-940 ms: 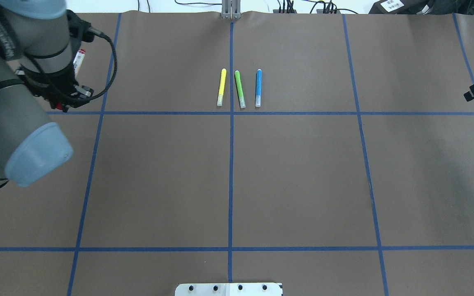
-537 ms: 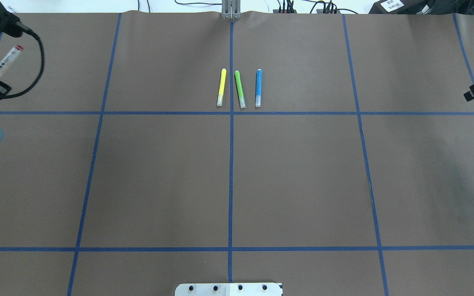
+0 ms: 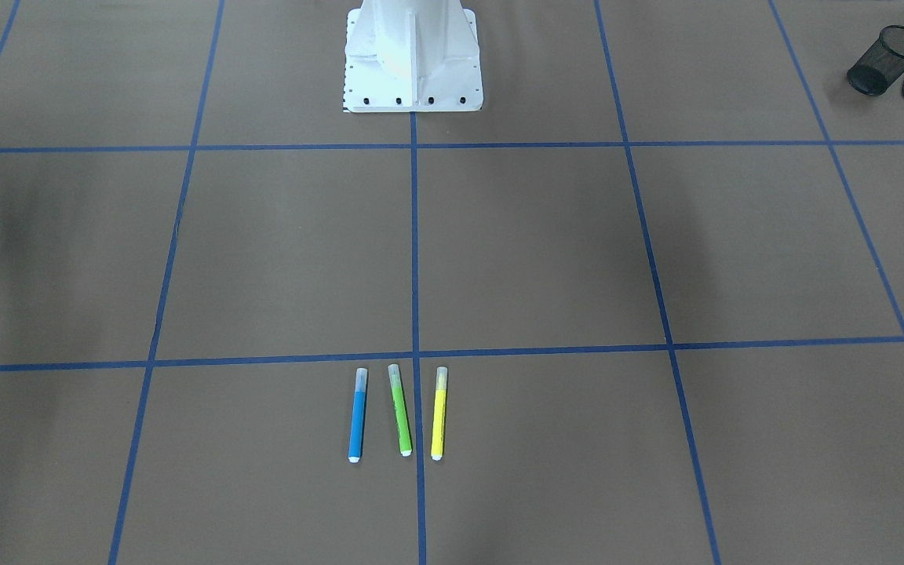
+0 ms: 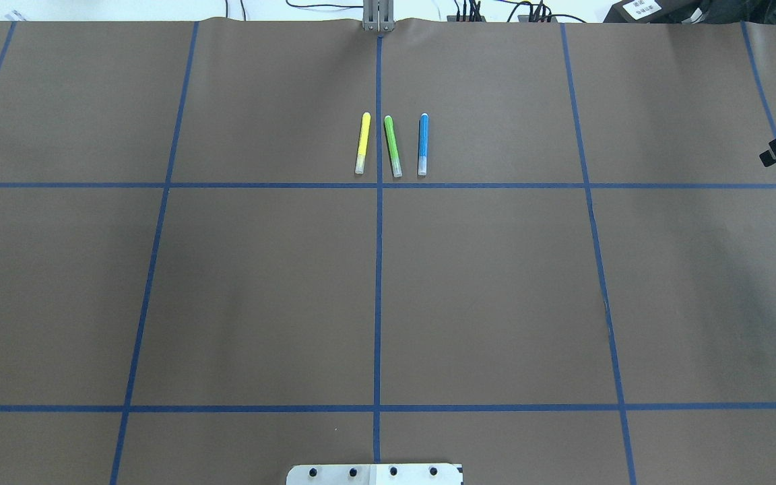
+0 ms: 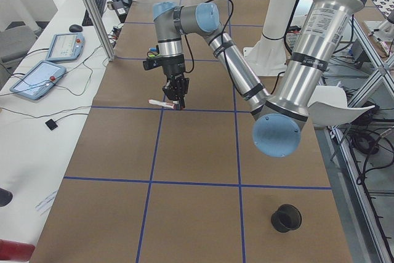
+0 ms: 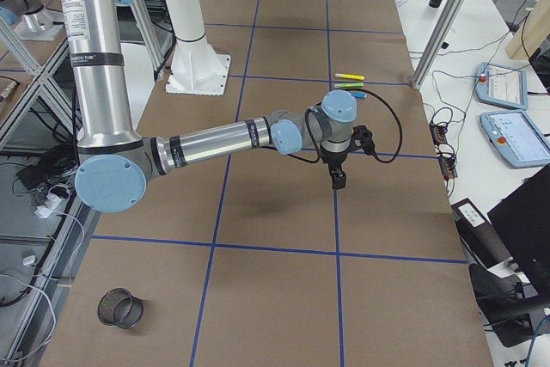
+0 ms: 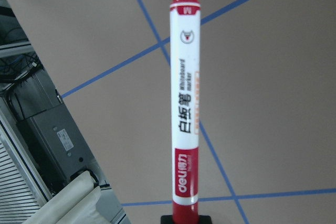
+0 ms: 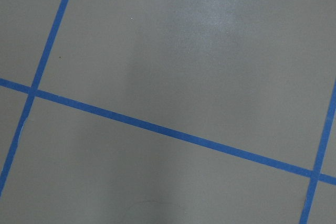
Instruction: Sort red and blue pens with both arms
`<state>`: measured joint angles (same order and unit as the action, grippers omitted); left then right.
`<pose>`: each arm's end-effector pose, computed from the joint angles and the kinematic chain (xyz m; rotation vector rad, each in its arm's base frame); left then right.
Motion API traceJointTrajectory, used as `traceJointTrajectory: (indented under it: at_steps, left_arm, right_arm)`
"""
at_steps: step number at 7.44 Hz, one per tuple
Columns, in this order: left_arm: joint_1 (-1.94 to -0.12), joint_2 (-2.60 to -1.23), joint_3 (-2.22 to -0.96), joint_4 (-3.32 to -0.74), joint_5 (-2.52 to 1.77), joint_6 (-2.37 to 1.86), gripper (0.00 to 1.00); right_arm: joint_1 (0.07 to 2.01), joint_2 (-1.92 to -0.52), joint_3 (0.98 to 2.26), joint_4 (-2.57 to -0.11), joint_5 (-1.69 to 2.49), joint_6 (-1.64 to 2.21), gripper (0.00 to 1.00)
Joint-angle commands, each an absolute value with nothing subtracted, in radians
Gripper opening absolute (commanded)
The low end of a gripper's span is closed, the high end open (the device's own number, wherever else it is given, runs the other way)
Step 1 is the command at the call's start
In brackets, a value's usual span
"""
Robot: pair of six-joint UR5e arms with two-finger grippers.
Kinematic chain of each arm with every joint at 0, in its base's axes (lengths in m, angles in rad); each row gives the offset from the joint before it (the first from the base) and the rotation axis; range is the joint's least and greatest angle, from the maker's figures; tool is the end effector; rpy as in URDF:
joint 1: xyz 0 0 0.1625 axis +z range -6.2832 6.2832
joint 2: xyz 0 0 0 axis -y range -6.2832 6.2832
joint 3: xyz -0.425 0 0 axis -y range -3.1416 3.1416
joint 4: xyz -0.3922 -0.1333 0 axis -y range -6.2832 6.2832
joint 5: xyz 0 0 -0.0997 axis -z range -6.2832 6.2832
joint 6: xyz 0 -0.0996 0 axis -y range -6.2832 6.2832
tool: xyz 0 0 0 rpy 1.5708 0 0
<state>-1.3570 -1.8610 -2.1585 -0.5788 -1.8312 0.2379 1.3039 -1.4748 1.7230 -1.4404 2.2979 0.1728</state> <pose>-0.0076 -0.4726 0.3749 -0.1112 0.2635 0.4338 -0.0780 -0.5396 0.5215 0.1966 -0.7810 -0.2266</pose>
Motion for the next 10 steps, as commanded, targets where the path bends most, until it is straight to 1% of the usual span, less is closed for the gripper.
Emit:
traceJointTrajectory:
  at_steps: [1, 2, 4, 5, 7, 8, 9, 10]
  left_arm:
    - [-1.565, -1.707, -2.164, -0.589, -1.940, 0.418, 0.00]
    - [-1.662, -1.633, -2.152, -0.606, -2.012, 0.470, 0.00]
    - [-1.851, -1.422, -2.146, -0.703, -2.060, 0.472, 0.00]
    - [-1.950, -1.349, -2.107, -0.721, -2.078, 0.471, 0.00]
    - [-2.118, -1.293, -1.941, -0.716, -2.167, 0.471, 0.00]
    - [-2.185, -1.234, -1.910, -0.707, -2.186, 0.471, 0.00]
    - [-2.256, -1.170, -1.901, -0.683, -2.190, 0.471, 0.00]
    - [-2.352, -1.135, -1.901, -0.622, -2.189, 0.469, 0.00]
  right_arm:
    - [1.304, -1.474, 1.723, -1.440, 2.298, 0.172, 1.00]
    - [1.304, -1.476, 1.721, -1.440, 2.298, 0.170, 1.00]
    - [1.304, -1.476, 1.720, -1.440, 2.298, 0.166, 1.00]
    - [1.304, -1.476, 1.718, -1.440, 2.298, 0.164, 1.00]
    - [1.304, -1.476, 1.718, -1.440, 2.296, 0.164, 1.00]
    - [1.304, -1.476, 1.718, -1.440, 2.296, 0.164, 1.00]
    - [1.304, -1.476, 1.718, -1.440, 2.296, 0.164, 1.00]
    - [1.304, -1.477, 1.718, -1.440, 2.296, 0.164, 1.00]
